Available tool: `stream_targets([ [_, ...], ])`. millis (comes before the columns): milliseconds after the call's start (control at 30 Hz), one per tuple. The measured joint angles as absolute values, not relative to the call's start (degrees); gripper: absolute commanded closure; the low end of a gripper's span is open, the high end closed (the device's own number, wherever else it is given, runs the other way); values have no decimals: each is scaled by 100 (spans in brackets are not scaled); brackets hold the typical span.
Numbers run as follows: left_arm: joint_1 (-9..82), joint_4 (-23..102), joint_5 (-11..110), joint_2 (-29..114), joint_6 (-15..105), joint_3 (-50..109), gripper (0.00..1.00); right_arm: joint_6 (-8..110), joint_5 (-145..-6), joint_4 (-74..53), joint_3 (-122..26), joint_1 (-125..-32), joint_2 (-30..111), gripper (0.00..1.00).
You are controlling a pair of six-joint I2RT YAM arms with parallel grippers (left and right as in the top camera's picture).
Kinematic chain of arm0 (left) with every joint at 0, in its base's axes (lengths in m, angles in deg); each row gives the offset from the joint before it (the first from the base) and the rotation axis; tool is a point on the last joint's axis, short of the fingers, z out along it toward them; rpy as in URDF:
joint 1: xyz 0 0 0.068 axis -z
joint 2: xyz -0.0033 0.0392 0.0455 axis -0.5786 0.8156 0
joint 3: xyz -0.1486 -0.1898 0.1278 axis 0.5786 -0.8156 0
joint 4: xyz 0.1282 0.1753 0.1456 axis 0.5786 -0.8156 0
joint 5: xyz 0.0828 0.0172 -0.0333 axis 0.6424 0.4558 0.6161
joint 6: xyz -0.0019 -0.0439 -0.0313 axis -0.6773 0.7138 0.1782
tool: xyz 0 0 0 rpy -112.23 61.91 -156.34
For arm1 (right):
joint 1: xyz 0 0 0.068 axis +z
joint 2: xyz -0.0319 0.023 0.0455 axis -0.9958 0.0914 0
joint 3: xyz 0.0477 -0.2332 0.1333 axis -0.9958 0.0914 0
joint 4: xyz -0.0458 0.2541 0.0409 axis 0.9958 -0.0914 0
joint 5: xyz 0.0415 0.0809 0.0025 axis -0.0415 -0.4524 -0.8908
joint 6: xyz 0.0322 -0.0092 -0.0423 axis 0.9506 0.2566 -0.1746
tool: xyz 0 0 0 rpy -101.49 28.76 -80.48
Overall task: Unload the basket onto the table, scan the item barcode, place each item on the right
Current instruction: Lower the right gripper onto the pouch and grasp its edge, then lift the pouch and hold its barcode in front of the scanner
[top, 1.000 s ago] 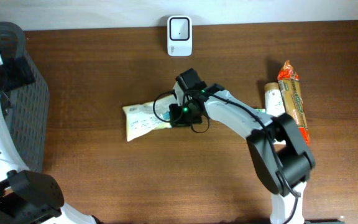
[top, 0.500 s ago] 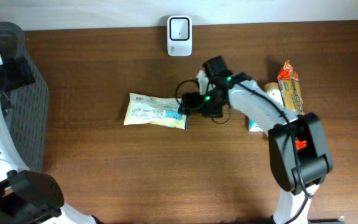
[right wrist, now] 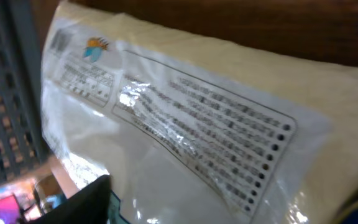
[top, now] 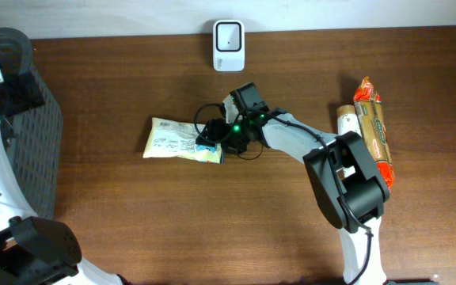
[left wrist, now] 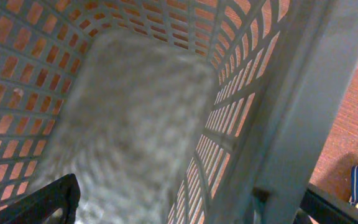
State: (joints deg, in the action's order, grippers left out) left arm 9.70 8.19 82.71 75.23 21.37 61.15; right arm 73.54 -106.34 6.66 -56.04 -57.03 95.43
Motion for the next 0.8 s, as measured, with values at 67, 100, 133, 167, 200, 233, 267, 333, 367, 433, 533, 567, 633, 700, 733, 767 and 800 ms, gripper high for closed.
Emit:
stream_targets([
  [67, 970, 819, 8271, 7523, 2137, 6115, 1, 7415, -10693, 822, -5613, -5675, 9676, 66],
  [100, 970, 819, 8271, 7523, 2137, 6115, 1, 7413, -10719, 885, -5619, -5662, 9705, 70],
  [133, 970, 819, 8271, 7523, 2137, 6115, 1, 7349, -10741, 918, -5619, -5657, 9720, 73],
  [167, 970, 819, 8271, 7523, 2137, 6115, 1, 7281, -10761, 953, -5619, -5655, 9737, 80],
  [200, 970, 819, 8271, 7523, 2137, 6115, 1, 7240, -10763, 964, -5619, -5655, 9740, 86],
  [233, 970, 819, 8271, 7523, 2137, 6115, 1, 7196, -10782, 966, -5621, -5655, 9740, 90],
  [267, 970, 819, 8271, 7523, 2137, 6115, 1, 7109, -10848, 977, -5626, -5660, 9740, 93],
  [333, 970, 819, 8271, 7523, 2137, 6115, 1, 6964, -10957, 916, -5639, -5699, 9735, 96],
  [367, 970, 819, 8271, 7523, 2137, 6115, 1, 6794, -11029, 664, -5641, -5758, 9650, 96],
  [433, 970, 825, 8271, 7523, 2137, 6115, 1, 6444, -10975, 240, -5628, -5883, 9377, 96],
  [533, 970, 819, 8271, 7523, 2137, 6115, 1, 5745, -10564, -273, -5595, -6011, 8426, 96],
  [567, 970, 819, 8271, 7523, 2137, 6115, 1, 5487, -10476, -273, -5595, -6033, 8009, 96],
  [633, 970, 817, 8271, 7523, 2137, 6115, 1, 5091, -10409, -293, -5597, -6088, 7121, 96],
  [700, 970, 819, 8271, 7523, 2137, 6115, 1, 4932, -10409, -291, -5600, -6151, 6642, 96],
  [733, 970, 819, 8271, 7523, 2137, 6115, 1, 4809, -10409, -317, -5604, -6331, 6168, 96],
  [767, 970, 821, 8271, 7523, 2137, 6115, 1, 4753, -10407, -435, -5608, -6470, 6020, 96],
  [800, 970, 821, 8271, 7523, 2137, 6115, 1, 4687, -10407, -663, -5606, -6619, 5932, 96],
])
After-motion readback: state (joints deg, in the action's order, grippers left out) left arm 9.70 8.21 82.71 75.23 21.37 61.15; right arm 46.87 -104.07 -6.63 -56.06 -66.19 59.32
